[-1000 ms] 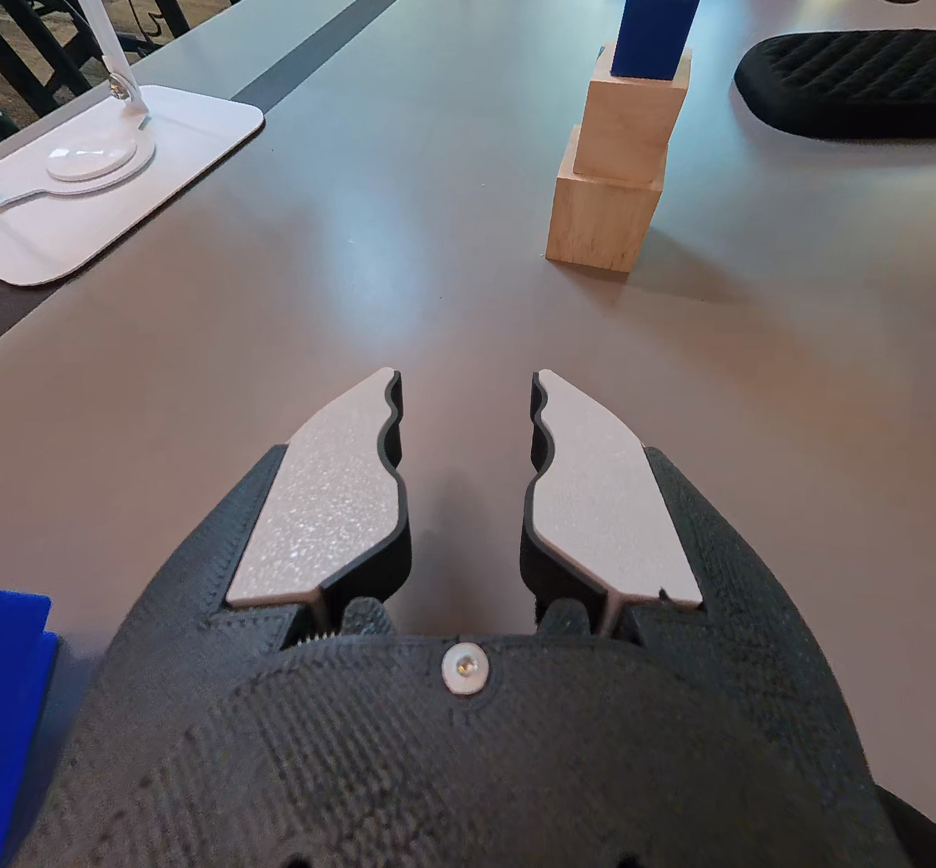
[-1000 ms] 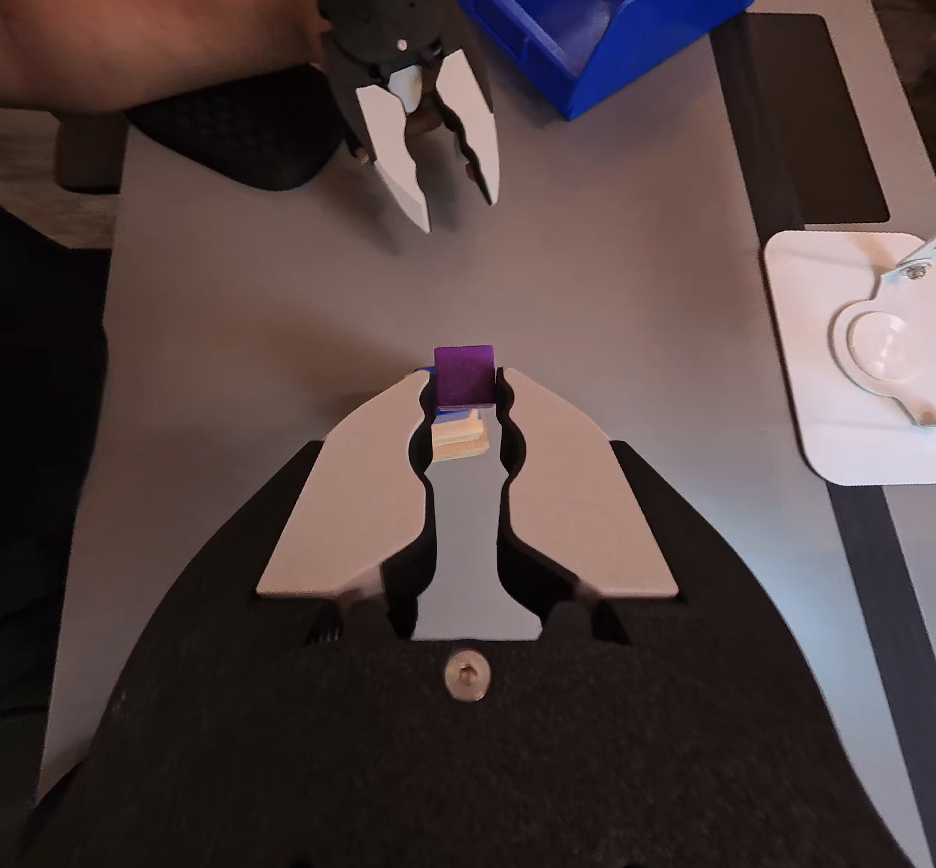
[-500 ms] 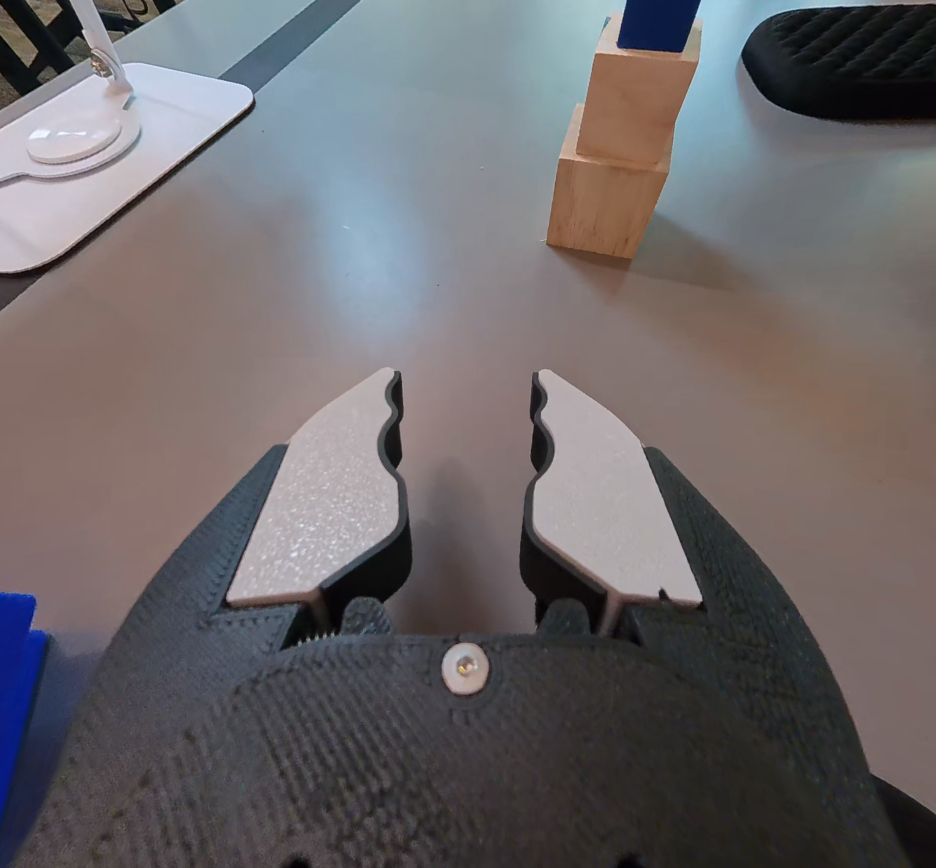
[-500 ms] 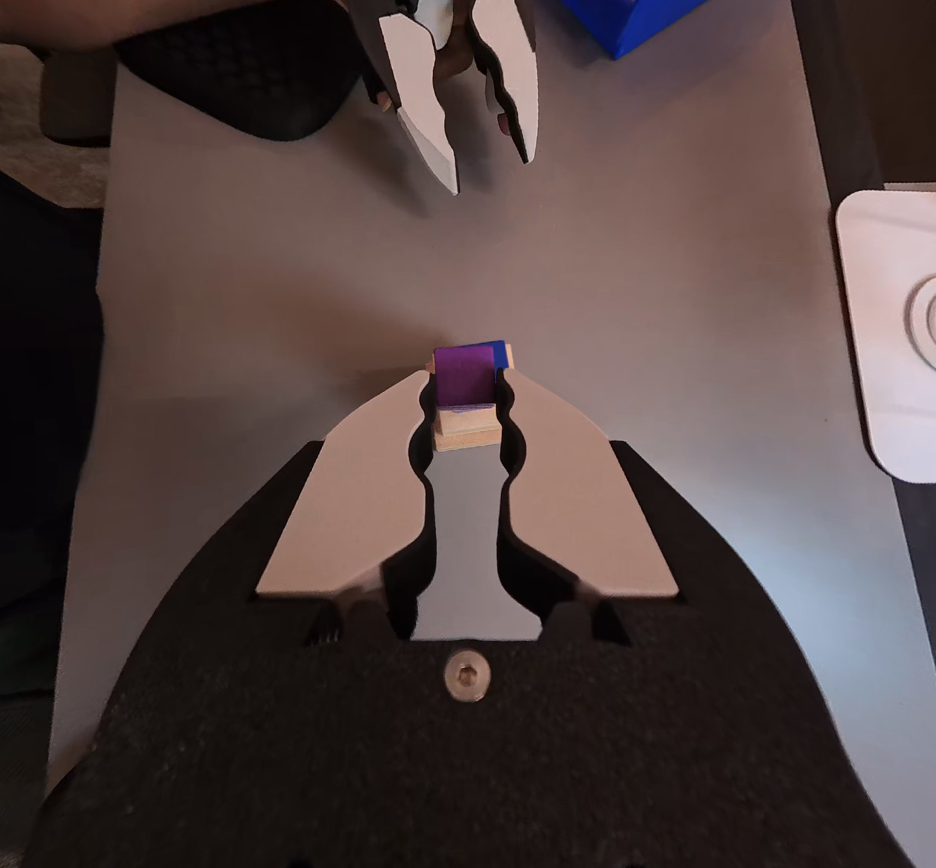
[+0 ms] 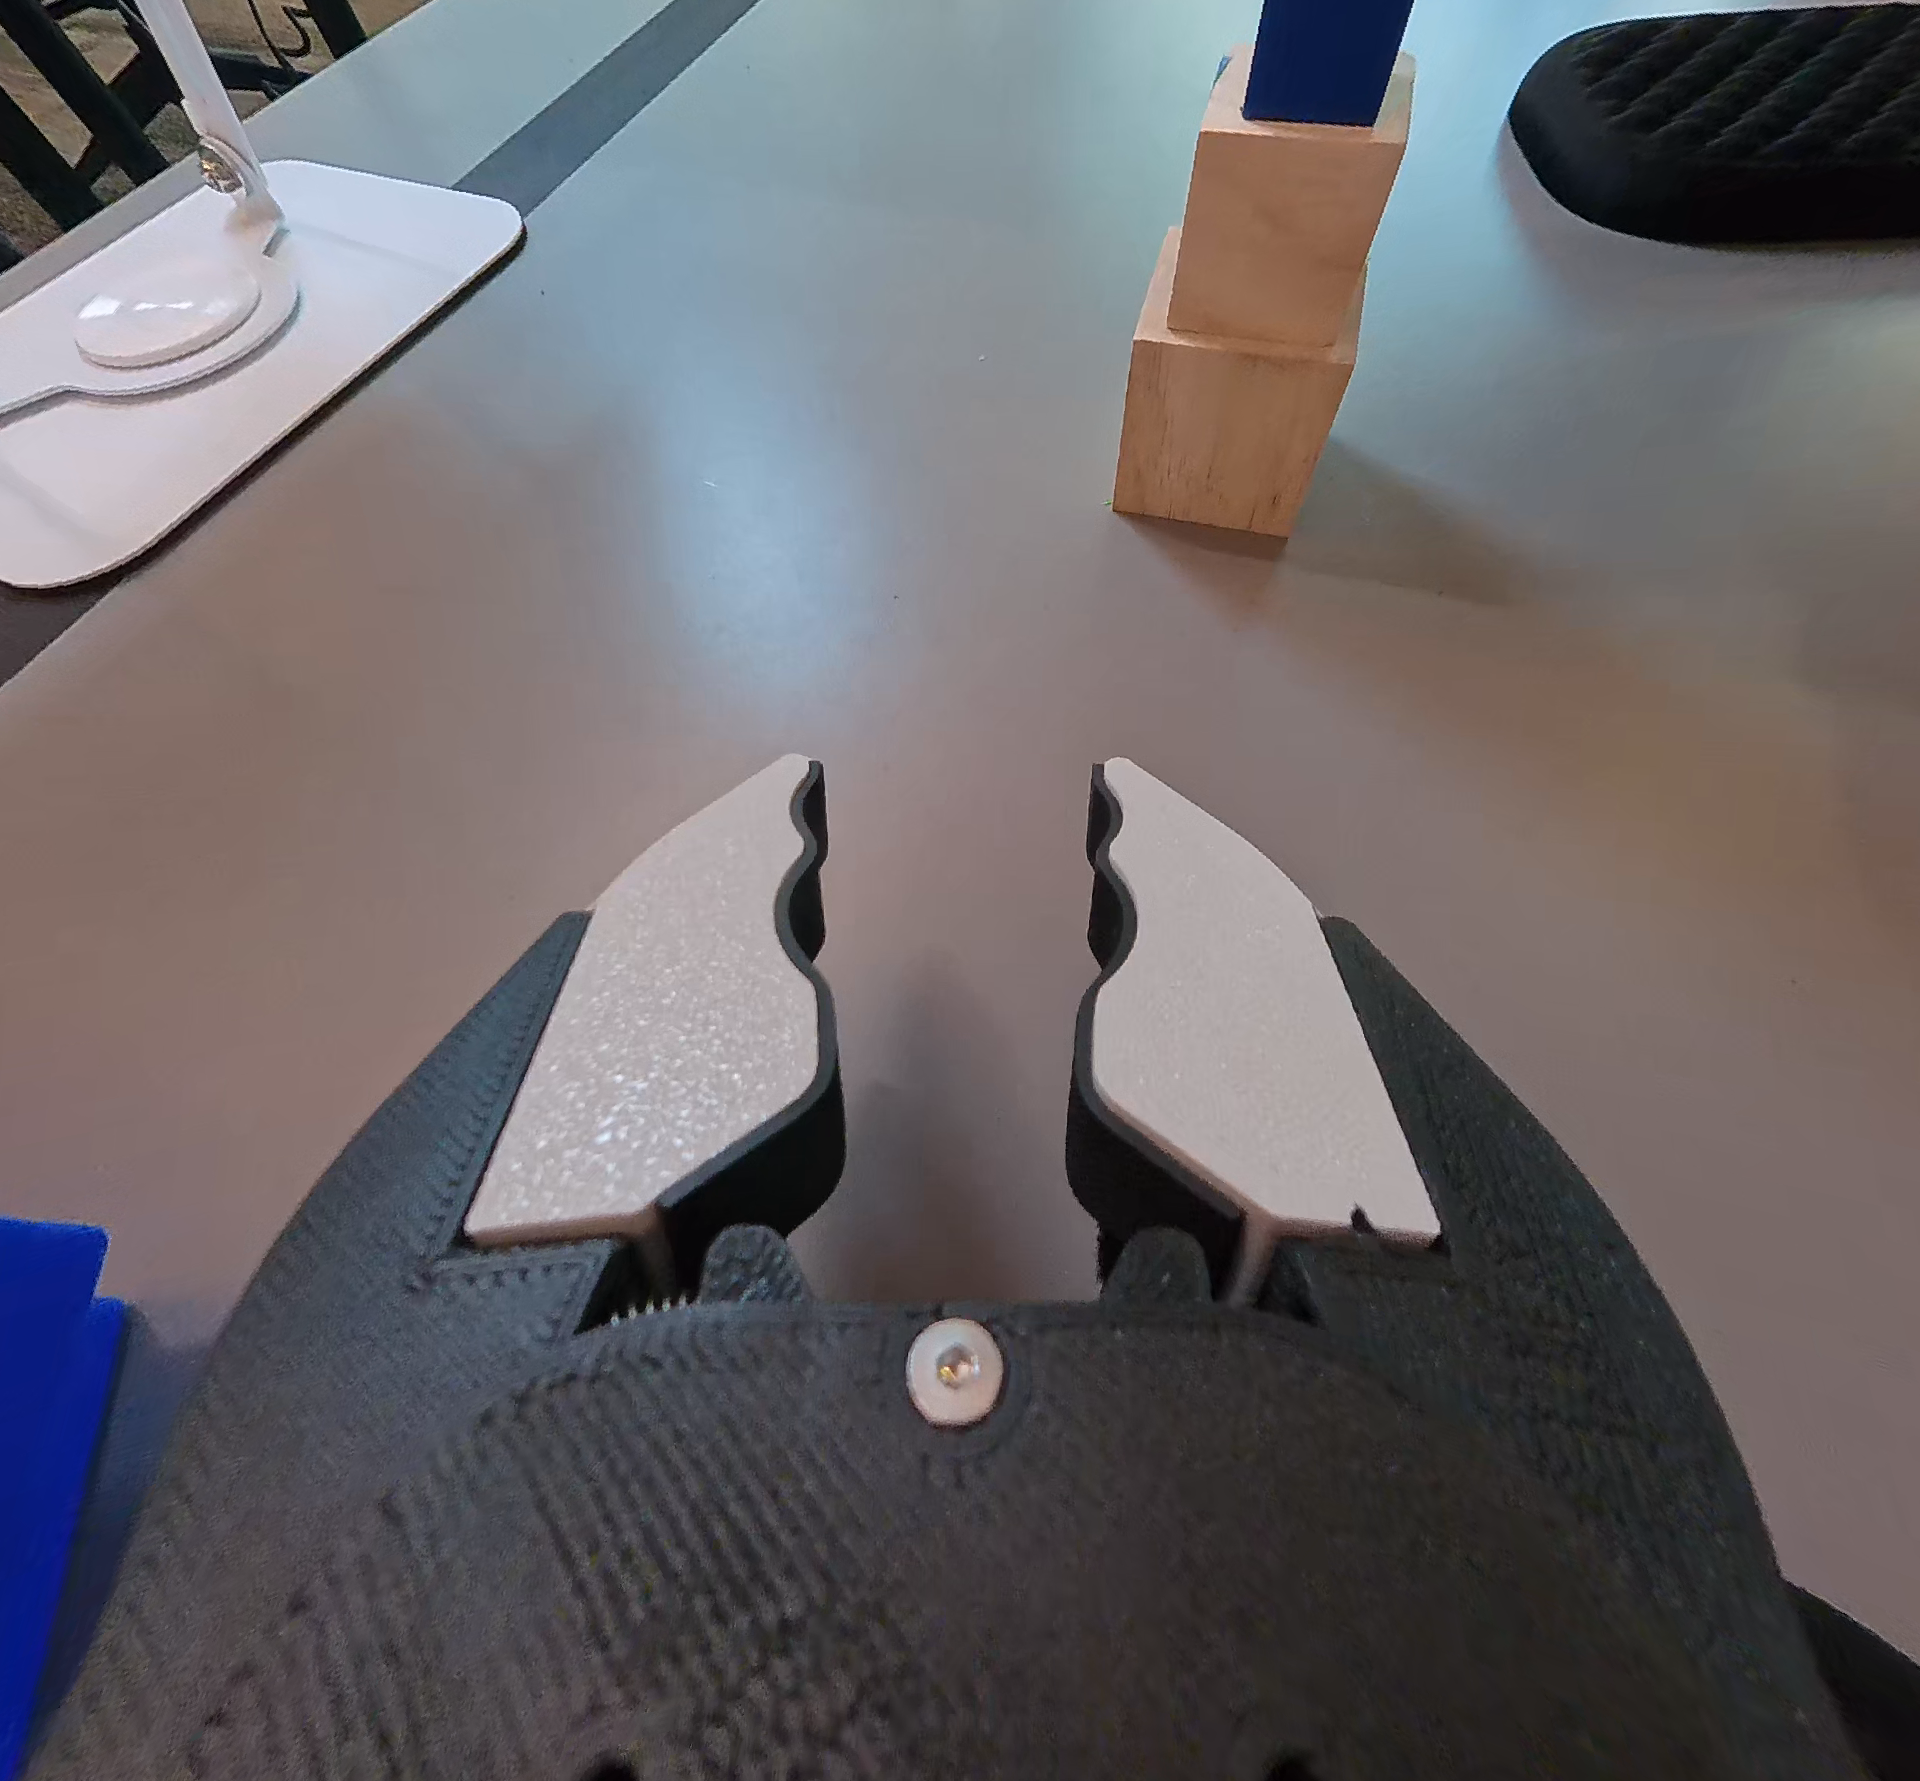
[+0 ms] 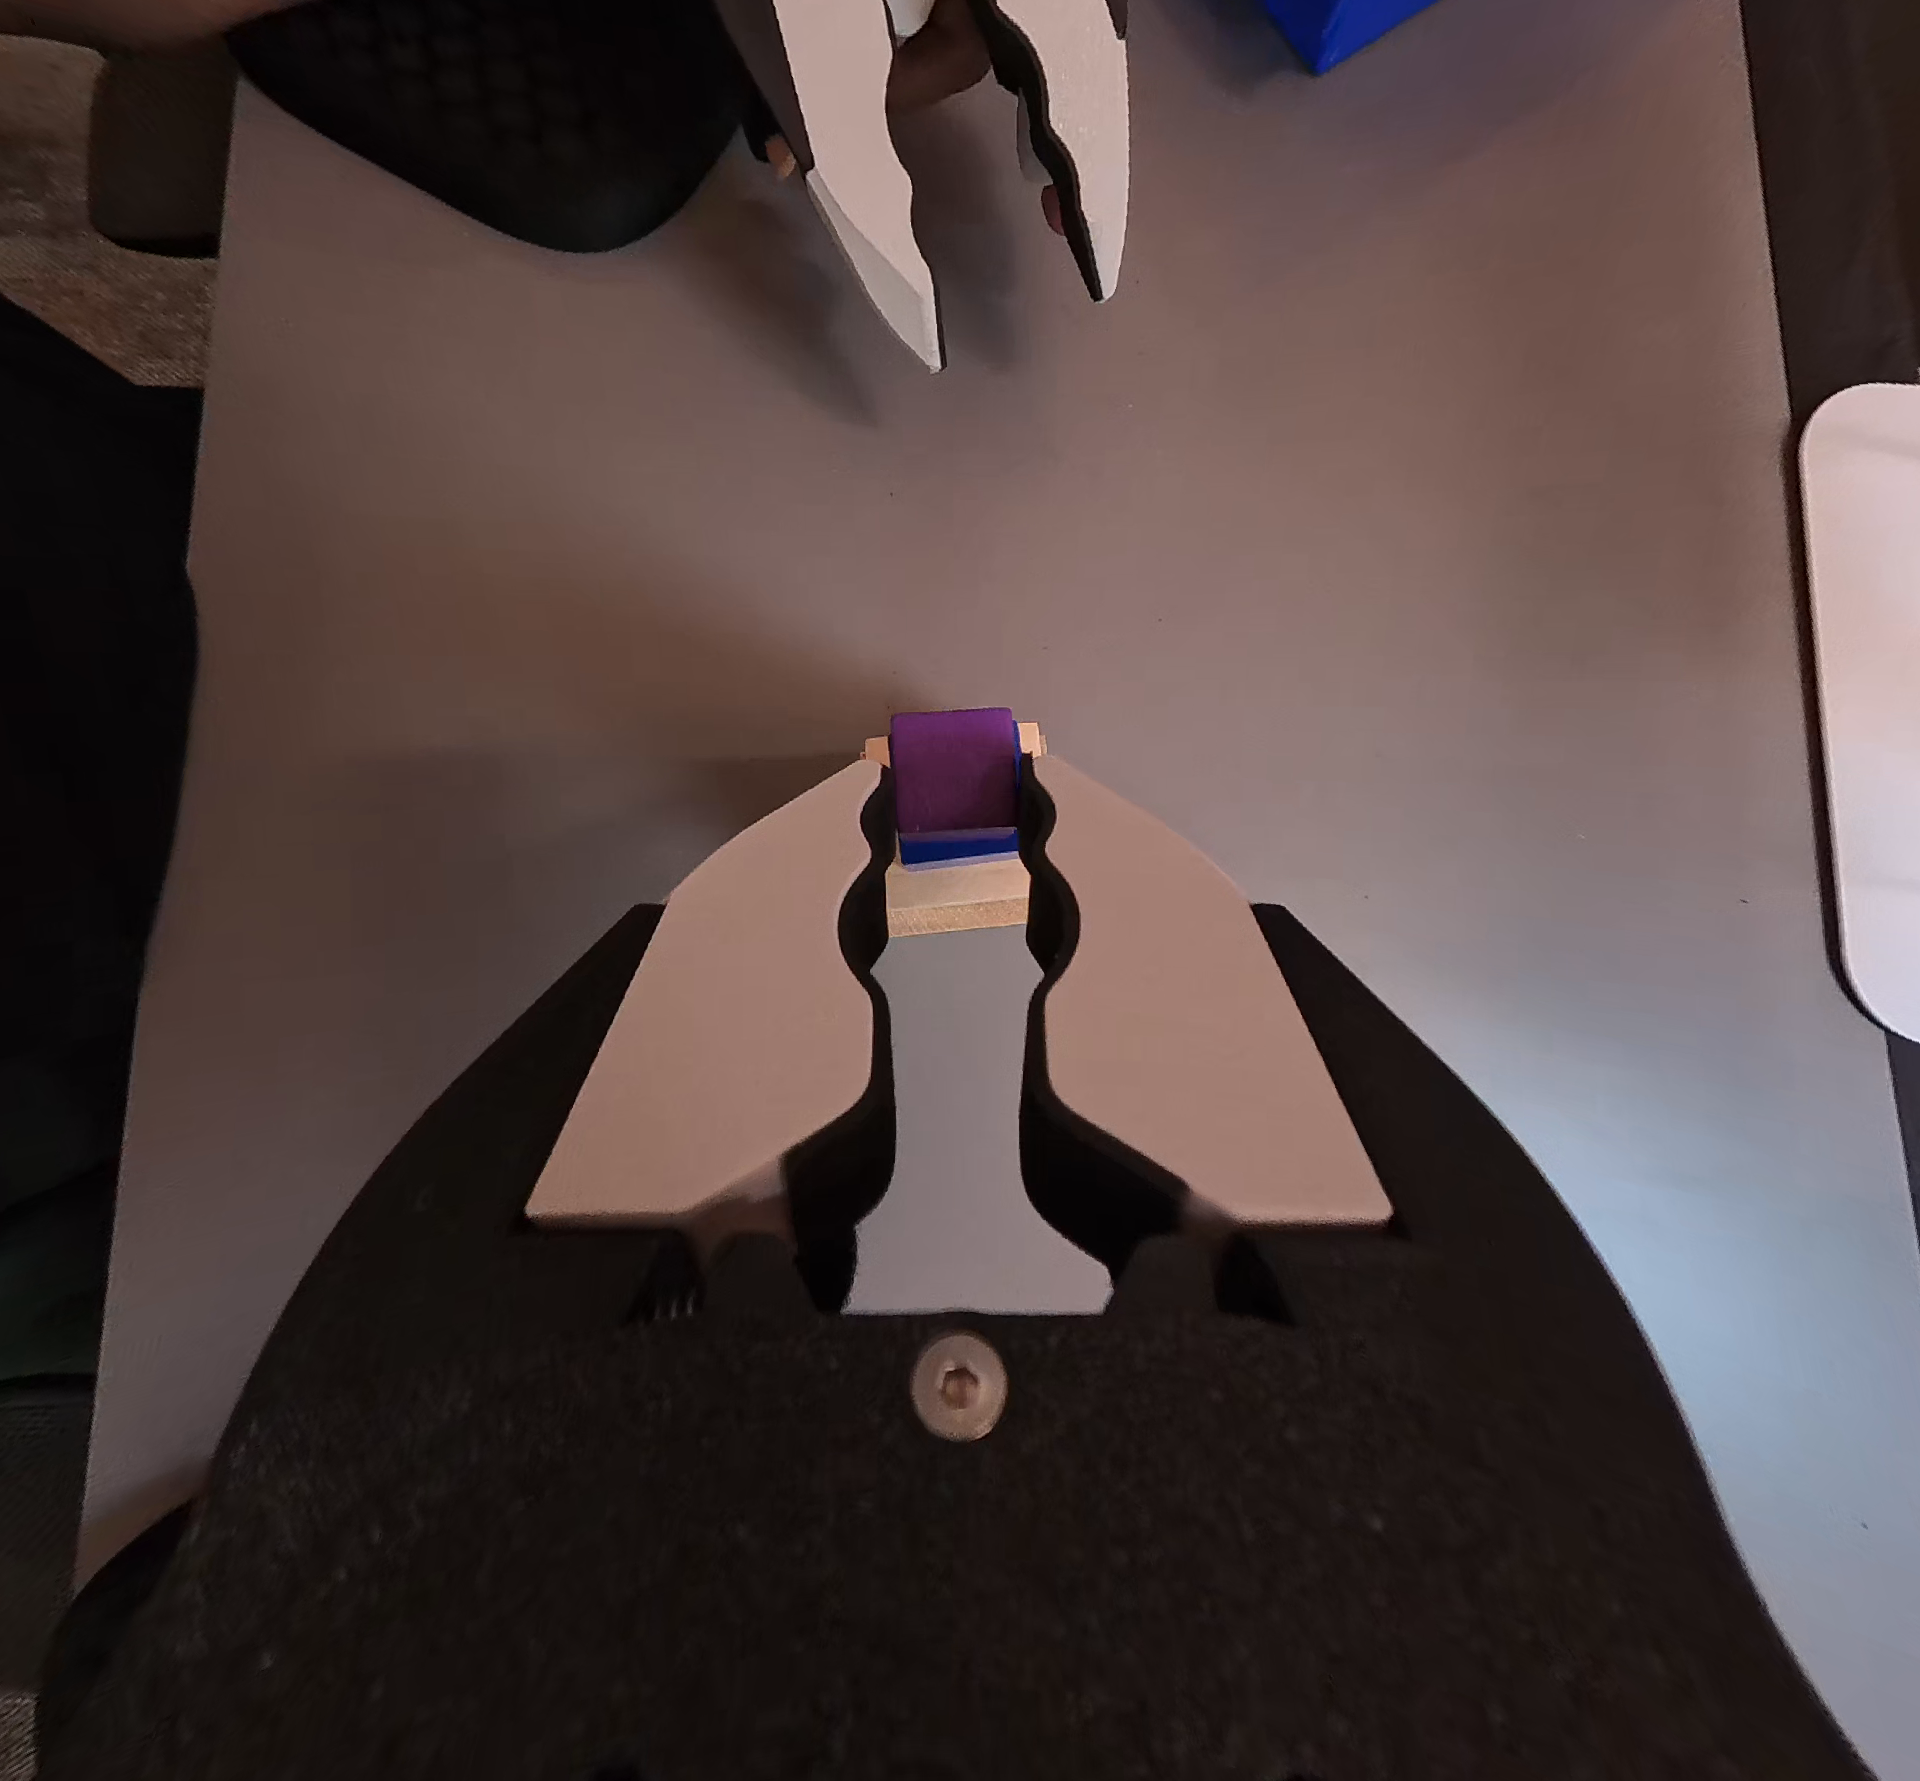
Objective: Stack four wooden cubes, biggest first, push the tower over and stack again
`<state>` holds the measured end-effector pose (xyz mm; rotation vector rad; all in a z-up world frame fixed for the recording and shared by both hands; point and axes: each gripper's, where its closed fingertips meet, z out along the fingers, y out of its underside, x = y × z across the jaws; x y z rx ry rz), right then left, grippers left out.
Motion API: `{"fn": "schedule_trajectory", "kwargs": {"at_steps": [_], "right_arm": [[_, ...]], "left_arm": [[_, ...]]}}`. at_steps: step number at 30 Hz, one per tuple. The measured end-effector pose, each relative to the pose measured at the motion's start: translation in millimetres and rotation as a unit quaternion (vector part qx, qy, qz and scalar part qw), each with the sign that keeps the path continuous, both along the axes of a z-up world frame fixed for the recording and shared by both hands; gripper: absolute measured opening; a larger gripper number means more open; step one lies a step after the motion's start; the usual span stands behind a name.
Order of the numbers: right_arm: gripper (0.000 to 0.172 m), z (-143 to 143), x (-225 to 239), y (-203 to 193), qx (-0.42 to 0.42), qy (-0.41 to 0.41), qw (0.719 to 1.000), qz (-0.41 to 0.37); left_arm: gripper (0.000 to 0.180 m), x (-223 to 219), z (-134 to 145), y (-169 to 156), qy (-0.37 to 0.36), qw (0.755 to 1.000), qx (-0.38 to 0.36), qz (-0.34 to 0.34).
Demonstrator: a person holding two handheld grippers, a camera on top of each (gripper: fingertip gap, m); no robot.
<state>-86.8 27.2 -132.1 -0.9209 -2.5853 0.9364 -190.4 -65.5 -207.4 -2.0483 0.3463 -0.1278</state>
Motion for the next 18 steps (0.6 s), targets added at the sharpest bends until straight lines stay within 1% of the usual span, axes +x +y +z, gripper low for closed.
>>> {"fn": "schedule_trajectory", "kwargs": {"at_steps": [18], "right_arm": [[0.024,-3.8,0.1,1.9,0.014,0.004,1.000,0.022]], "left_arm": [[0.048,0.2,-2.3,0.0,0.000,1.000,-0.005,0.000]]}}
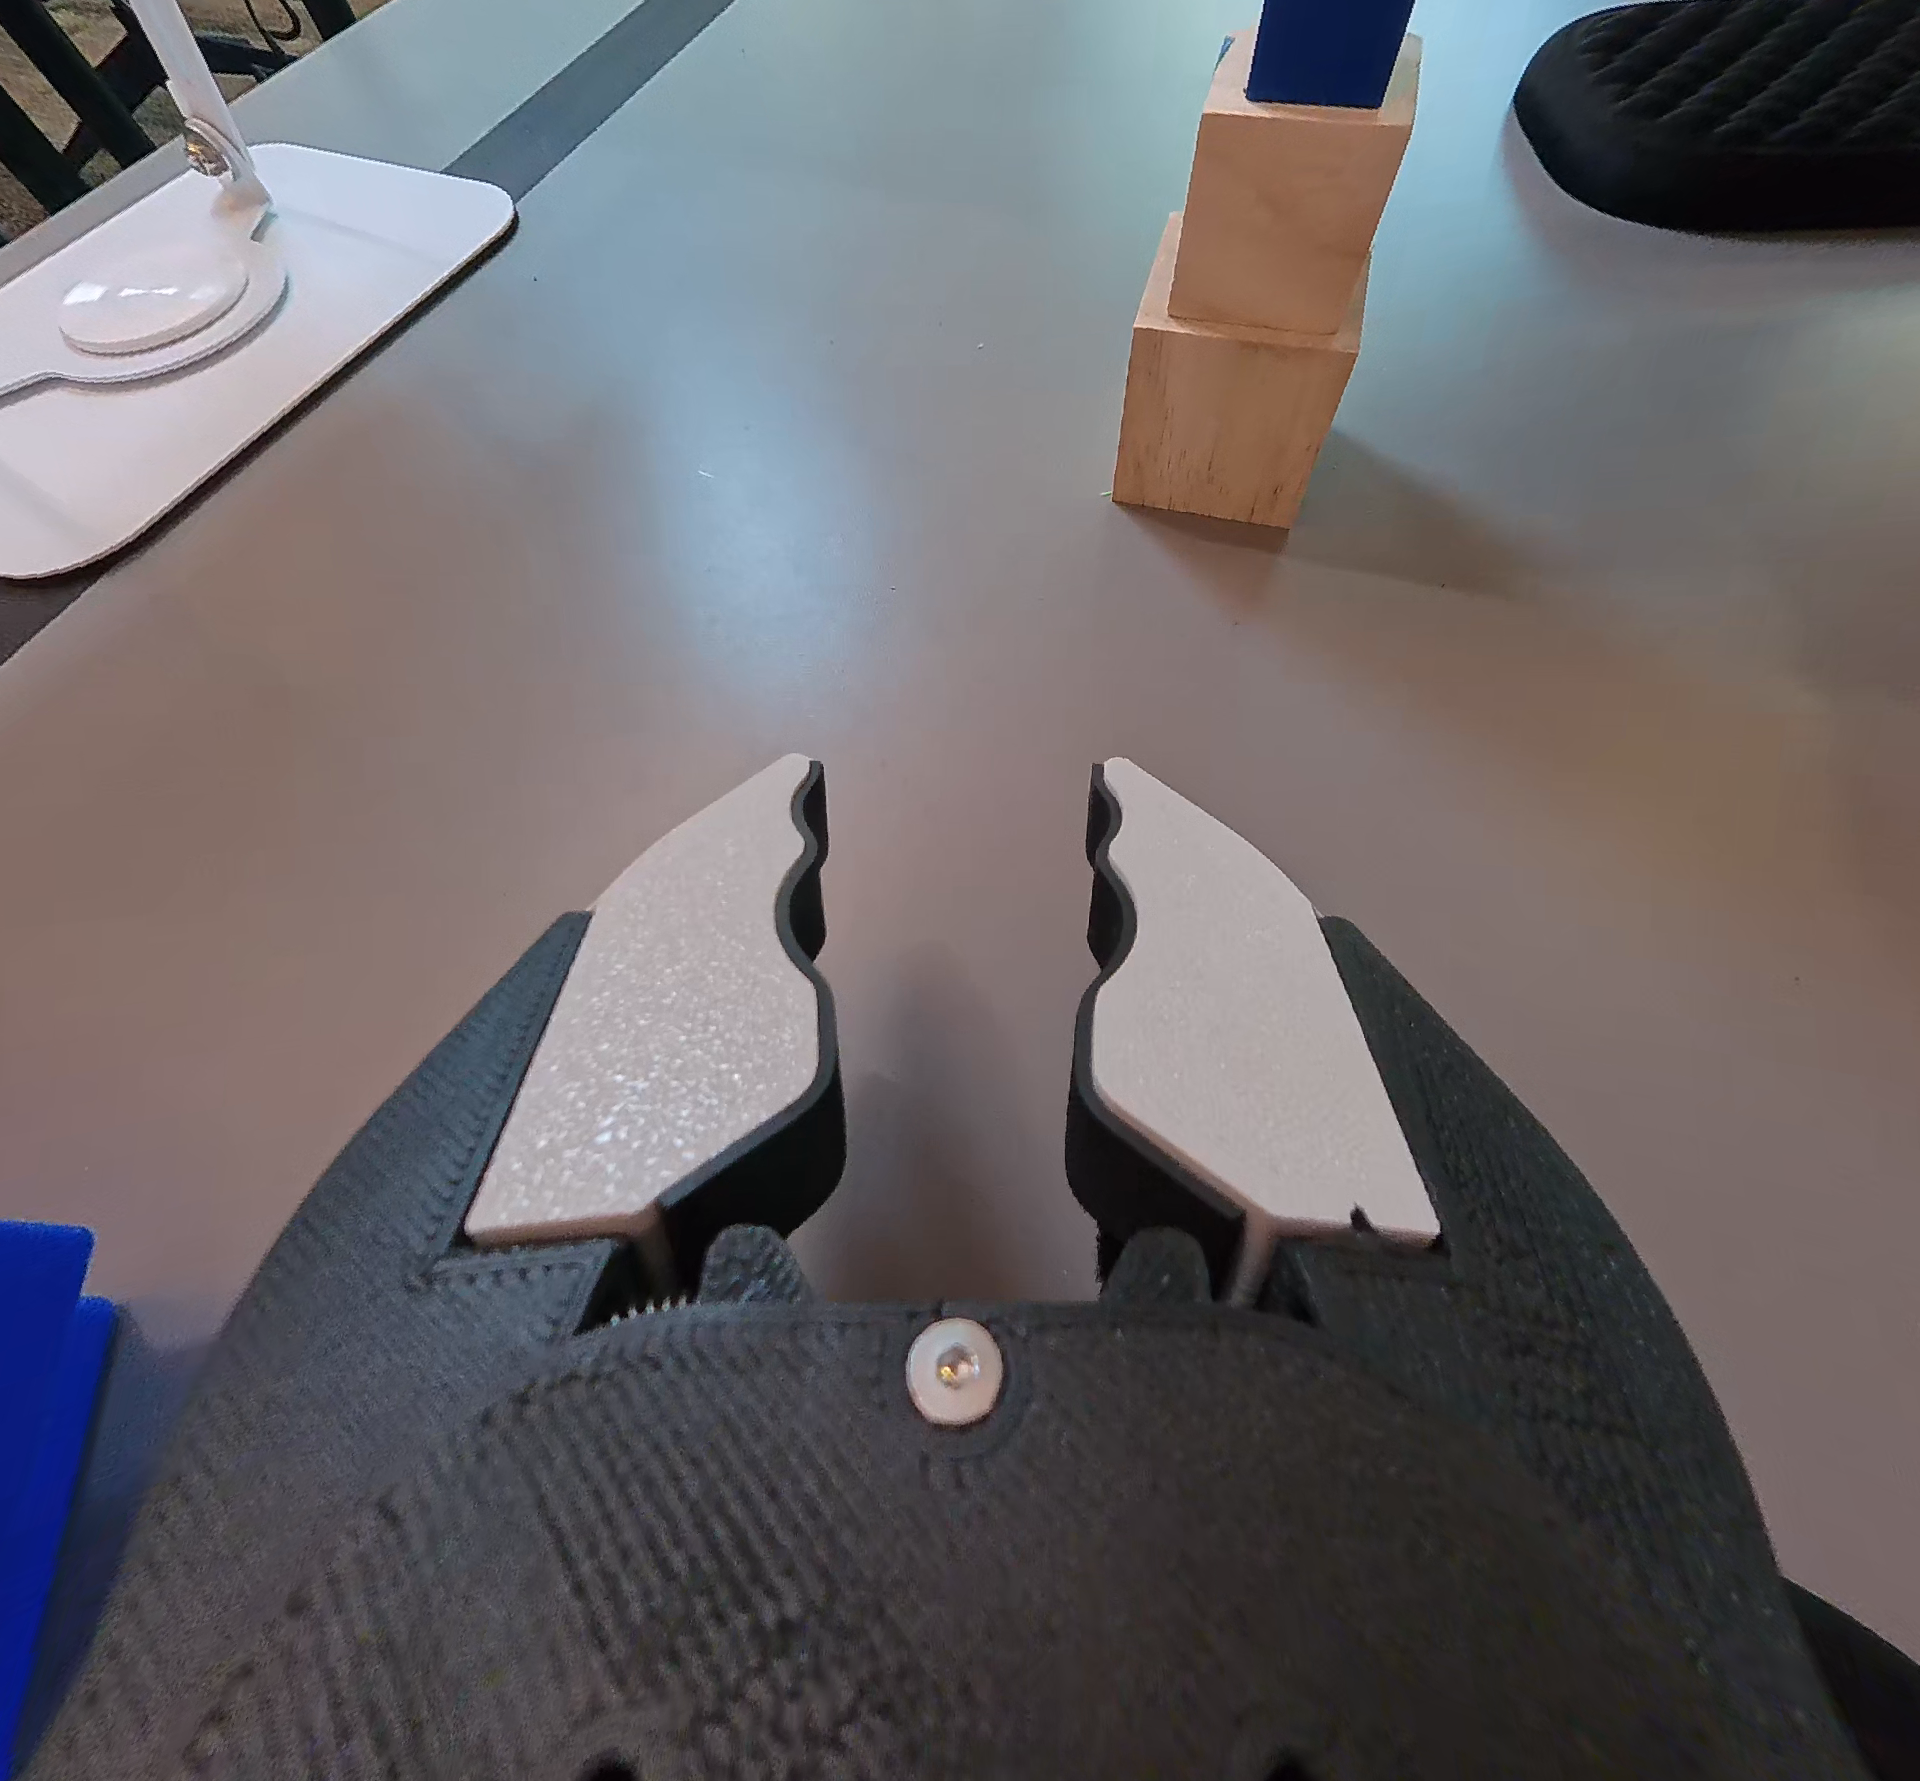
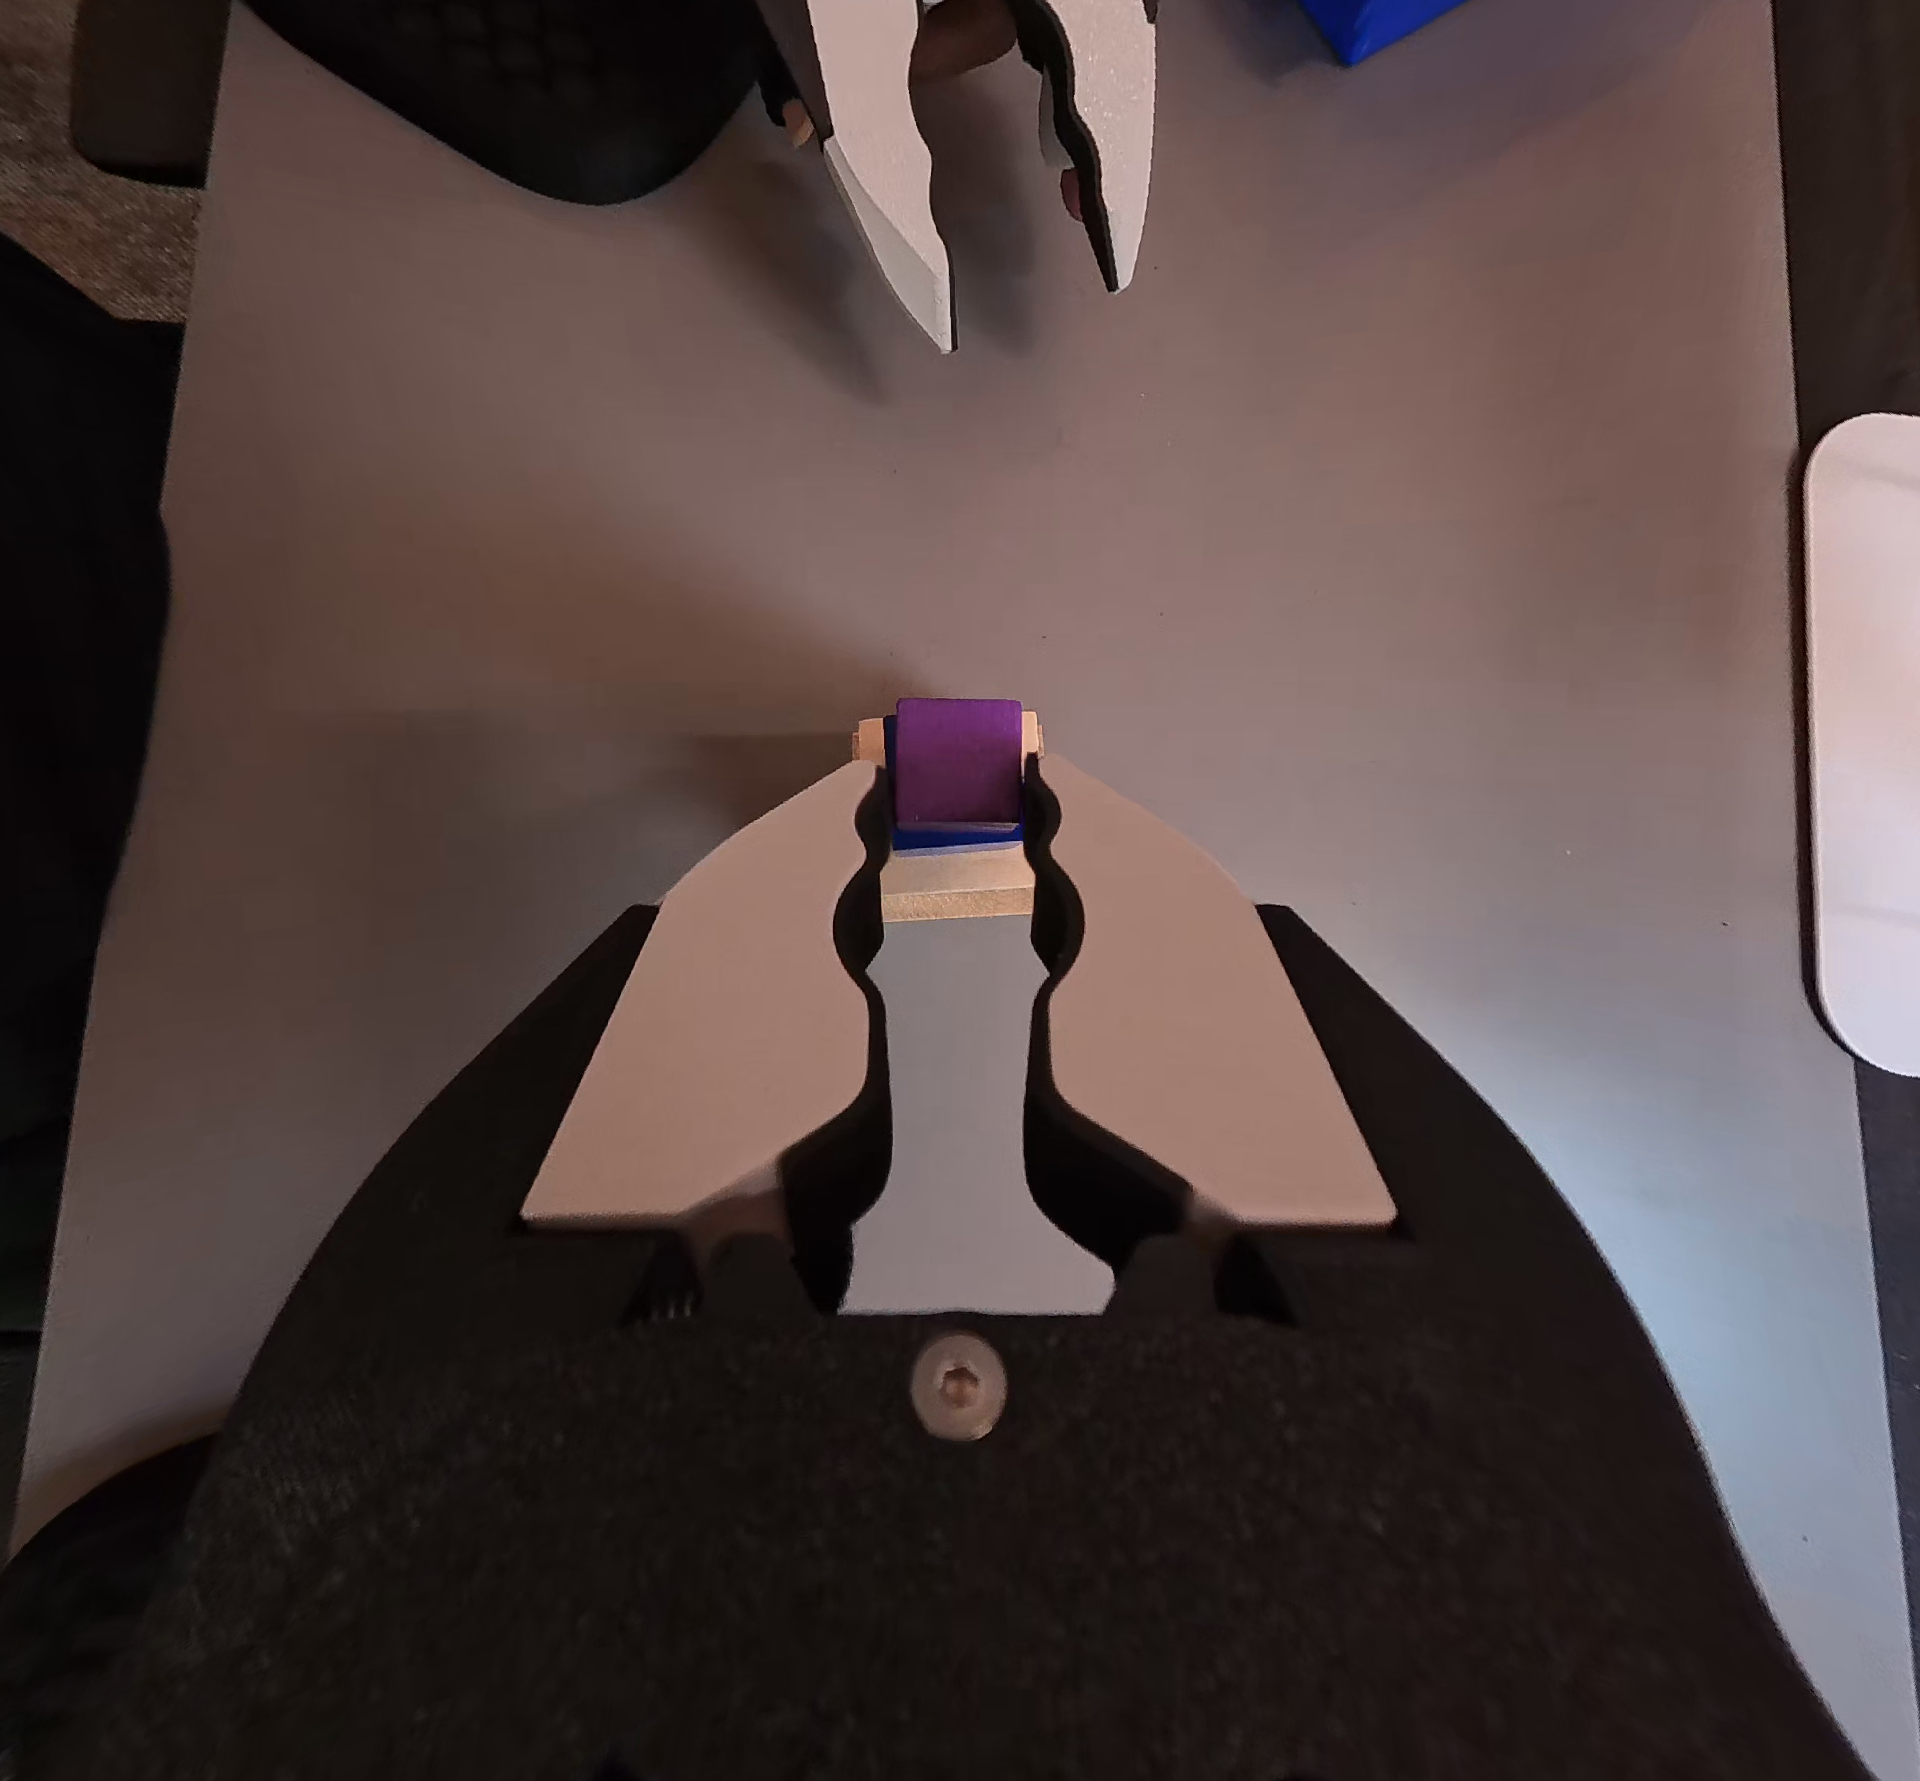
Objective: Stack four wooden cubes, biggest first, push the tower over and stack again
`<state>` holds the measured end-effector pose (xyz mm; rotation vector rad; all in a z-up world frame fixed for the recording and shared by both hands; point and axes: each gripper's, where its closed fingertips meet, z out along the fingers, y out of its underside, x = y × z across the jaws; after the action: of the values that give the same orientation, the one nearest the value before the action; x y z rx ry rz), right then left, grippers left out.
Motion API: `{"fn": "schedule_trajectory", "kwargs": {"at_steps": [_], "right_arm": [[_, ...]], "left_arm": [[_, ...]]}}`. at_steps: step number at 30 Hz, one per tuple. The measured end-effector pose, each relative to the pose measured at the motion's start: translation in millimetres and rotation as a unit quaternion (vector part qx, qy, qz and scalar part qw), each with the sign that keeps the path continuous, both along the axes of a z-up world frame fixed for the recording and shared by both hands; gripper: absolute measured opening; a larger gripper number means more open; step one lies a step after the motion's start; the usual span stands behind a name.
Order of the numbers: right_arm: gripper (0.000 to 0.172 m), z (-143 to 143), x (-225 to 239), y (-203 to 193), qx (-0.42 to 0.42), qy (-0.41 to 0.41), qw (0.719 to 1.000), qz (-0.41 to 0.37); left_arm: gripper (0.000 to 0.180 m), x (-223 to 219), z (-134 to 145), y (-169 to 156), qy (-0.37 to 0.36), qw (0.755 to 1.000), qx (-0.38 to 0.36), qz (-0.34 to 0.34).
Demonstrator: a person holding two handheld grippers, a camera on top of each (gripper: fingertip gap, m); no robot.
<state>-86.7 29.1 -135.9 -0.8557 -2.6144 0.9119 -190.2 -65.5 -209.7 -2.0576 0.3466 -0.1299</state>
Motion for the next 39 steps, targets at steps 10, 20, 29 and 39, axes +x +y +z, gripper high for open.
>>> {"fn": "schedule_trajectory", "kwargs": {"at_steps": [10,20,29,39], "right_arm": [[0.029,7.6,0.5,-1.4,0.000,0.002,1.000,0.009],[0.022,6.8,-1.5,-1.6,0.012,0.002,1.000,0.019],[0.022,6.8,-1.5,-2.1,0.014,-0.001,0.999,0.032],[0.022,6.8,-1.2,-3.1,0.009,-0.005,0.999,0.042]], "left_arm": [[0.048,0.0,-0.2,-0.1,0.000,1.000,-0.001,0.000],[0.048,0.3,0.3,-0.4,0.000,1.000,-0.001,-0.001],[0.048,0.7,-0.6,-0.5,0.001,1.000,-0.003,-0.002],[0.048,1.0,-1.6,-0.5,0.000,1.000,-0.005,-0.003]]}}
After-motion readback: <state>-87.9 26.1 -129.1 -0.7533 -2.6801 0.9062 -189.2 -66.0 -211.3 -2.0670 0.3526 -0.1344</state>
